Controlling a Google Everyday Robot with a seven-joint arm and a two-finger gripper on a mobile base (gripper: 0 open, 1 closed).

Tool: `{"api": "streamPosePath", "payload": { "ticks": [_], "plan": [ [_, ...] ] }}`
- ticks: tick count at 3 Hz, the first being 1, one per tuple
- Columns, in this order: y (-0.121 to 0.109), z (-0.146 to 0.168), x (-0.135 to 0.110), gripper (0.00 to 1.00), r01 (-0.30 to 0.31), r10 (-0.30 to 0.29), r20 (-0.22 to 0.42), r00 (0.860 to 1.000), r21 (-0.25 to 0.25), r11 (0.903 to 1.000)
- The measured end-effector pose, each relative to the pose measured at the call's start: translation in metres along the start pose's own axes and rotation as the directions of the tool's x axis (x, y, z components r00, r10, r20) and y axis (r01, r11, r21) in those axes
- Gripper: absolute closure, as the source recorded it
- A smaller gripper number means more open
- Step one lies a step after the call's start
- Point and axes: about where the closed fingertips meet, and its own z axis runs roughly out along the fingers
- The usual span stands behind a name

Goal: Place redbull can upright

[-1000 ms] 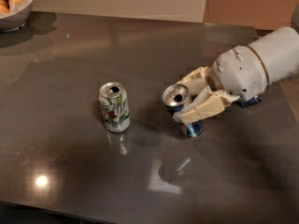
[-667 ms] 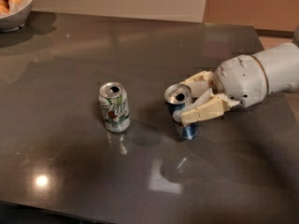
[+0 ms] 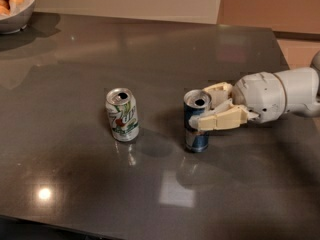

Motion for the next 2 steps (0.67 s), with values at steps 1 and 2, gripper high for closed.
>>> {"api": "streamPosePath", "payload": {
  "ticks": [1, 2],
  "plan": [
    [-0.0035, -0.0046, 0.0061, 0.83, -0.015, 0.015, 0.072, 0.997, -0.002, 0.9999],
    [-0.0041, -0.0081, 0.008, 0.59, 0.002, -0.001, 0.123, 0.992, -0.005, 1.0]
  ]
}}
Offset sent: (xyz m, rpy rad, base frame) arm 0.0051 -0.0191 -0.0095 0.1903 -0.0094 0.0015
